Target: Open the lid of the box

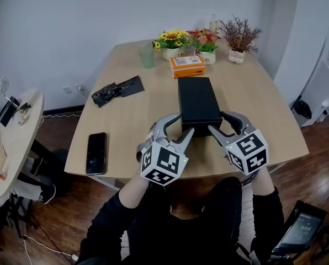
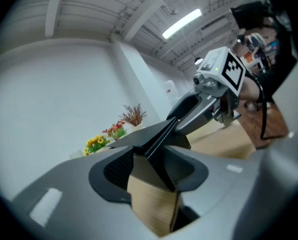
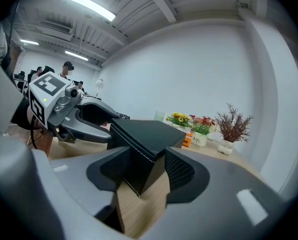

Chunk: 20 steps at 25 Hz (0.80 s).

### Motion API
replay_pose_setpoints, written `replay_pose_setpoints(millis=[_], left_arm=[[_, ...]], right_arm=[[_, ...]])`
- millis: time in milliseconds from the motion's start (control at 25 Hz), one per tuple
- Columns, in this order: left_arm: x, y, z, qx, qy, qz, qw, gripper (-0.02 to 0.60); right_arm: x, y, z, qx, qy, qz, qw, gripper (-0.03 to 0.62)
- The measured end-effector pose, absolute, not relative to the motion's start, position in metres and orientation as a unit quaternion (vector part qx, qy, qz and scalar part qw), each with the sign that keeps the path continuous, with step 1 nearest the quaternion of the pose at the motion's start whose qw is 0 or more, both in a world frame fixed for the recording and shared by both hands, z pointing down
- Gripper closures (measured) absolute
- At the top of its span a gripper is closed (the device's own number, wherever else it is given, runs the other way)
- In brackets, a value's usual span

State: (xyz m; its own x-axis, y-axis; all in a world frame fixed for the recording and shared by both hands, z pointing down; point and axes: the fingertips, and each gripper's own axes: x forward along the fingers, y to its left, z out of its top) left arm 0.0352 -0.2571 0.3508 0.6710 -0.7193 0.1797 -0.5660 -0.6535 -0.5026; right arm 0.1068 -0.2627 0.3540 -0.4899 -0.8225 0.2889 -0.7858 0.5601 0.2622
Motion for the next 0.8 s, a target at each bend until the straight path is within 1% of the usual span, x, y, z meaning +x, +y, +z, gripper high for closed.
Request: replay_pose_setpoints(millis=[80,160,280,400,440,560,640,720,760,800], left_arm=[[0.037,-0.255,0.349,-0.866,0.361,-0.207,0.279,0.374],[0.039,-0.254,0.346,-0.858,0.35,-0.215,0.308,0.354],[0.042,-0.247,0.333,-0.887,0.314,-0.188,0.283,0.353],[0.05,-0.236,0.311,-0.933,0.256,-0.126,0.22,0.354],[0.052,-0.235,0.303,-0.945,0.242,-0.102,0.196,0.354],[0.058,-0.232,0.285,-0.967,0.214,-0.04,0.135,0.354],[0.063,-0.229,0.277,-0.972,0.201,-0.019,0.121,0.354],[0.066,-0.224,0.276,-0.971,0.197,-0.022,0.136,0.354],[0.066,-0.222,0.279,-0.965,0.206,-0.037,0.156,0.354],[0.065,-0.222,0.286,-0.955,0.223,-0.062,0.185,0.354]], right_arm=[[0.107,-0.262,0.355,0.465,-0.862,-0.048,0.194,0.375],[0.108,-0.263,0.355,0.461,-0.864,-0.049,0.197,0.371],[0.106,-0.258,0.349,0.451,-0.869,-0.062,0.194,0.35],[0.097,-0.246,0.315,0.455,-0.865,-0.124,0.171,0.345],[0.092,-0.243,0.306,0.459,-0.857,-0.156,0.174,0.353],[0.083,-0.245,0.3,0.477,-0.807,-0.254,0.239,0.403],[0.087,-0.251,0.3,0.5,-0.761,-0.303,0.281,0.496],[0.09,-0.255,0.301,0.516,-0.745,-0.309,0.289,0.539],[0.092,-0.256,0.3,0.524,-0.75,-0.295,0.274,0.57],[0.096,-0.257,0.298,0.534,-0.762,-0.271,0.247,0.572]])
